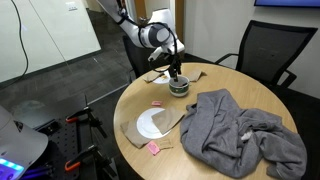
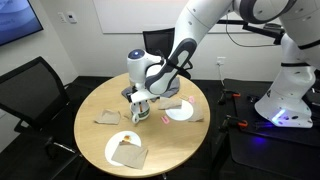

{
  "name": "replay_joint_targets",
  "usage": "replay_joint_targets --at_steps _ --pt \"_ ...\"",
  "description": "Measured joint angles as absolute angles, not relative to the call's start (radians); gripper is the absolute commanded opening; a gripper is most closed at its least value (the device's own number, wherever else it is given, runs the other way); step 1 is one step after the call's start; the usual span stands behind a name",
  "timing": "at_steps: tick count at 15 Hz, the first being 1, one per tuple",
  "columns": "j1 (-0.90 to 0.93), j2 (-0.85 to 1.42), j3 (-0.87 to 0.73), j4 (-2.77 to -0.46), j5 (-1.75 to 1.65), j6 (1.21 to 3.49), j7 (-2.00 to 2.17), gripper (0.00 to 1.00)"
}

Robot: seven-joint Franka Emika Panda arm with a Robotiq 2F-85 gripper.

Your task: Remove the pen from the mug and put it on the table

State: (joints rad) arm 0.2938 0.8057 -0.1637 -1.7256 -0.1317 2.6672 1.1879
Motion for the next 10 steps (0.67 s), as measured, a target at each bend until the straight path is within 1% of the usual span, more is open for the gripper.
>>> replay_joint_targets --at_steps 1,2,3,4,7,8,9,10 --pt "0.296 0.819 -0.168 -1.713 -0.132 2.667 1.188 0.69" --pt "0.297 0.834 -0.171 -1.7 -0.132 2.666 1.188 0.69" --pt "0.298 0.849 -0.175 -1.686 -0.132 2.665 1.188 0.66" --pt "0.299 0.863 -0.179 -1.672 -0.132 2.664 1.188 0.67" --pt "0.299 0.903 -0.188 -1.631 -0.132 2.657 1.188 0.6" --pt "0.299 0.915 -0.19 -1.618 -0.132 2.655 1.188 0.59" --pt "0.299 0.927 -0.192 -1.605 -0.132 2.653 1.188 0.56" --pt "0.299 0.937 -0.193 -1.591 -0.132 2.649 1.188 0.56"
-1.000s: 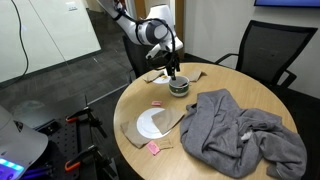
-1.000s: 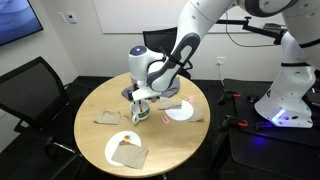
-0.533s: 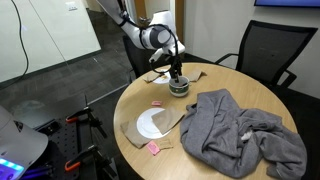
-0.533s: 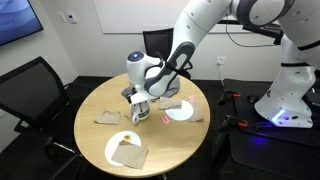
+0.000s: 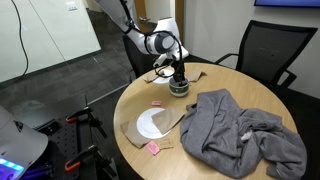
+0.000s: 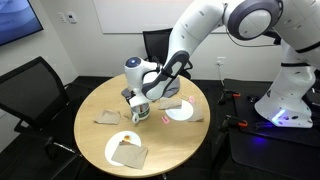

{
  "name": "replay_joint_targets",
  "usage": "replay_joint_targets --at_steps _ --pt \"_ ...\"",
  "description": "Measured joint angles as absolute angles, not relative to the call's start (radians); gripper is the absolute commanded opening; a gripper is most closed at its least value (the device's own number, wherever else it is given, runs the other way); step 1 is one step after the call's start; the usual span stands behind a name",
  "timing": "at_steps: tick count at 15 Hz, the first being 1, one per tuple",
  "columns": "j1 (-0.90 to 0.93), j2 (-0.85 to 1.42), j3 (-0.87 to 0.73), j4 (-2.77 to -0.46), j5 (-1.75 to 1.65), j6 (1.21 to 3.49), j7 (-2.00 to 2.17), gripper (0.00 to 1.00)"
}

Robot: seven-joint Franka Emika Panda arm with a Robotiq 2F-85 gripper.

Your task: Remove the pen from the mug and put it on the table

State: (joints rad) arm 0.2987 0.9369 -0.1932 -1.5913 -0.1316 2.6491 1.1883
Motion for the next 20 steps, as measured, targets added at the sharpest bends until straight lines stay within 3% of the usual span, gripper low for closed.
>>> replay_joint_targets --at_steps 2,3,5,8,20 --pt "0.299 0.956 -0.194 -1.567 -0.132 2.643 1.188 0.5" --pt "0.299 0.965 -0.194 -1.555 -0.132 2.64 1.188 0.33" --pt "0.3 0.981 -0.195 -1.533 -0.132 2.629 1.188 0.23" --pt "0.308 1.002 -0.206 -1.504 -0.132 2.602 1.188 0.01" --pt "0.444 0.995 -0.319 -1.494 -0.196 2.563 1.305 0.04"
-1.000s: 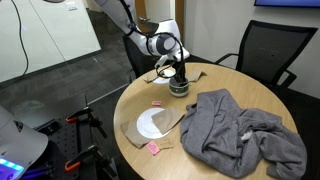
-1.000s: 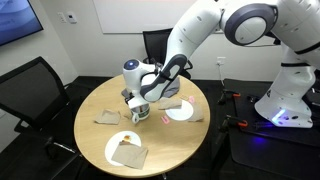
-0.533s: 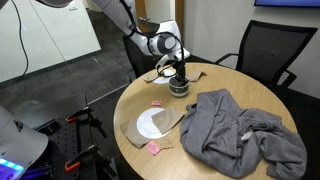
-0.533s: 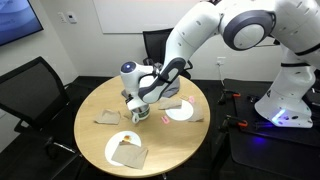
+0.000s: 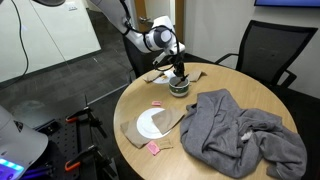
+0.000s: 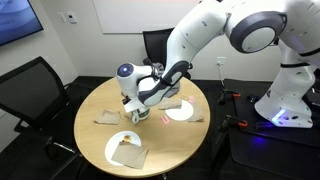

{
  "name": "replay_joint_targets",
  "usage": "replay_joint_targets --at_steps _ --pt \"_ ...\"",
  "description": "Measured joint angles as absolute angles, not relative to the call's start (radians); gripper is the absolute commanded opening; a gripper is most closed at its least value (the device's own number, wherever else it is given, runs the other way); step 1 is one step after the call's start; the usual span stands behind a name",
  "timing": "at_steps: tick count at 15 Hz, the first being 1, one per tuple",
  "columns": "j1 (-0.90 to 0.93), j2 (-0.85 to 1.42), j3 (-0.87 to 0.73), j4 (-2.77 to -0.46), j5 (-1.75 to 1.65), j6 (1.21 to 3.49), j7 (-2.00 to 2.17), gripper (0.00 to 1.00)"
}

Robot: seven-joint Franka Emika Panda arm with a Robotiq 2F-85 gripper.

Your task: Remove the pen from the mug and put it on the table

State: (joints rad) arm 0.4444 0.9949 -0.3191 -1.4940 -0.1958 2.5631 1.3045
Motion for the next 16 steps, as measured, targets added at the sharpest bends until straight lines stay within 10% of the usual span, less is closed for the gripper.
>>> replay_joint_targets --at_steps 16 --pt "0.465 0.576 -0.234 -1.855 -0.446 2.626 1.224 0.04"
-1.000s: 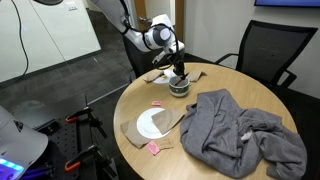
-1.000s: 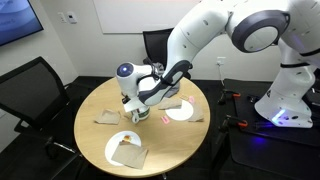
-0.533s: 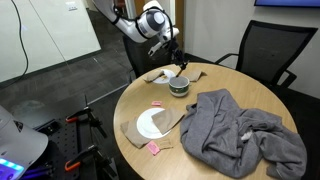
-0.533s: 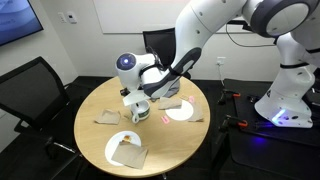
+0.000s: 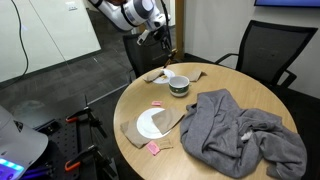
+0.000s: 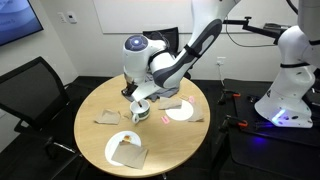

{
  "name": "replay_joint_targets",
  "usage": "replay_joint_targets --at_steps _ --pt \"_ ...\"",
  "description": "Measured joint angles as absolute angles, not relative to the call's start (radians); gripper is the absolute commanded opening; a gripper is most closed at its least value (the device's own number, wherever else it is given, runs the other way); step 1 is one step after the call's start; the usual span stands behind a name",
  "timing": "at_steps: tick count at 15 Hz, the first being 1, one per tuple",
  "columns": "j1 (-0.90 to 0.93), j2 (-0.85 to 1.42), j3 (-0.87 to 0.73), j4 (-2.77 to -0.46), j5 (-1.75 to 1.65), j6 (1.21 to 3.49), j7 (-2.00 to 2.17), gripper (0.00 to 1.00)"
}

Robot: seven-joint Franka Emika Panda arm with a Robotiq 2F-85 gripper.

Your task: Remove the pen from the mug and put it on the table

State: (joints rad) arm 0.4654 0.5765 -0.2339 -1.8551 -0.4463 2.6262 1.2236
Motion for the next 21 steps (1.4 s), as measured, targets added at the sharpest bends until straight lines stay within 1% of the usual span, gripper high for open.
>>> replay_joint_targets --at_steps 4,10,15,21 --pt "0.36 0.498 -0.093 -1.937 -0.386 2.63 0.975 0.04" --pt "0.238 0.467 0.075 -1.998 -0.14 2.575 0.504 0.04" --pt "0.206 0.469 0.119 -1.994 -0.013 2.41 0.238 0.04" --pt "0.205 0.495 0.119 -1.988 -0.006 2.287 0.157 0.04"
